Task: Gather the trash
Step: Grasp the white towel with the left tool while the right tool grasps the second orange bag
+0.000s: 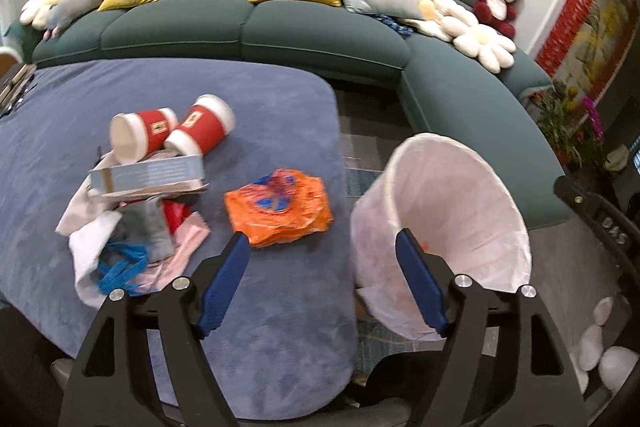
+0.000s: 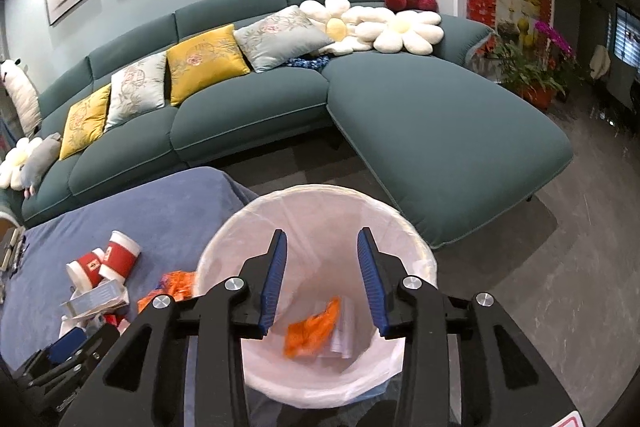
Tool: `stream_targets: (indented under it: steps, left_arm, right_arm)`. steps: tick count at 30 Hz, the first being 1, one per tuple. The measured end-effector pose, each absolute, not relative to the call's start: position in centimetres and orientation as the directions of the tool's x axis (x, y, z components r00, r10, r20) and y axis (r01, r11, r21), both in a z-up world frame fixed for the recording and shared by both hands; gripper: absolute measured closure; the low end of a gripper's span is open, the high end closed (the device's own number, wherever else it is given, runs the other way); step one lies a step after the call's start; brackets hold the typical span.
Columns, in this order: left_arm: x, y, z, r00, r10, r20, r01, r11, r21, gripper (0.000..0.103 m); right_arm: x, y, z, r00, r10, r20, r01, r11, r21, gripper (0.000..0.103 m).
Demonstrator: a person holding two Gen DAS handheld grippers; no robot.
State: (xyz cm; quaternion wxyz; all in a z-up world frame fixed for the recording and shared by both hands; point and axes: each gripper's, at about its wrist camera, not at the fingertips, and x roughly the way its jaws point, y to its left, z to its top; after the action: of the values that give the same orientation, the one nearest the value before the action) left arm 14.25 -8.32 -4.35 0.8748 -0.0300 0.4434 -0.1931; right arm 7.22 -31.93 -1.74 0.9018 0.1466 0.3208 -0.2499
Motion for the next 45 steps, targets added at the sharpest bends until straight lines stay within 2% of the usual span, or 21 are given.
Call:
stream_targets:
  steps: [6,8,11,27,34,45]
  left_arm:
    - [14.1,-5.4,-4.2,0.558,-0.332,-0.761,0.274,0.939,-0.209,0.031]
    - [14.0,-4.3,-4.2,0.568,-0.319,-0.758,0.261,0.944,-0.201,0.026]
    - [13.9,-2.6,-4.1,0.586,-0.295,-0.754,0.239,0.953,-0.187,0.025]
    - [13.9,6.3,-5.9,0.596,-0.187,-0.781,0.094,0.982,-0.164,0.025]
    - [14.3,9.4,-7.9,0.568,-0.163,-0.807,0.035,0.984,-0.173,0.025]
    - [15.5,12.6,-10.8,0.519,-0.135,-0.844,-0.033,0.984,-0.178,0.025]
  right_arm:
    - [7.0,-29.1,-1.0,0.684,-0.324,-0.653,0.508,0.855,0.109,0.061]
    - [6.9,-27.9,-0.9,0.69,-0.305,-0.657,0.493,0.862,0.117,0.061]
    - [6.9,-26.2,-0.8,0.693,-0.288,-0.661,0.473,0.874,0.115,0.06]
    - [6.8,-17.9,-2.6,0.682,-0.187,-0.707,0.375,0.919,0.12,0.055]
    - [7.0,-15.8,-3.9,0.668,-0.17,-0.724,0.35,0.931,0.104,0.049]
    - [9.1,-13.0,-6.9,0.62,-0.126,-0.775,0.308,0.947,0.092,0.049]
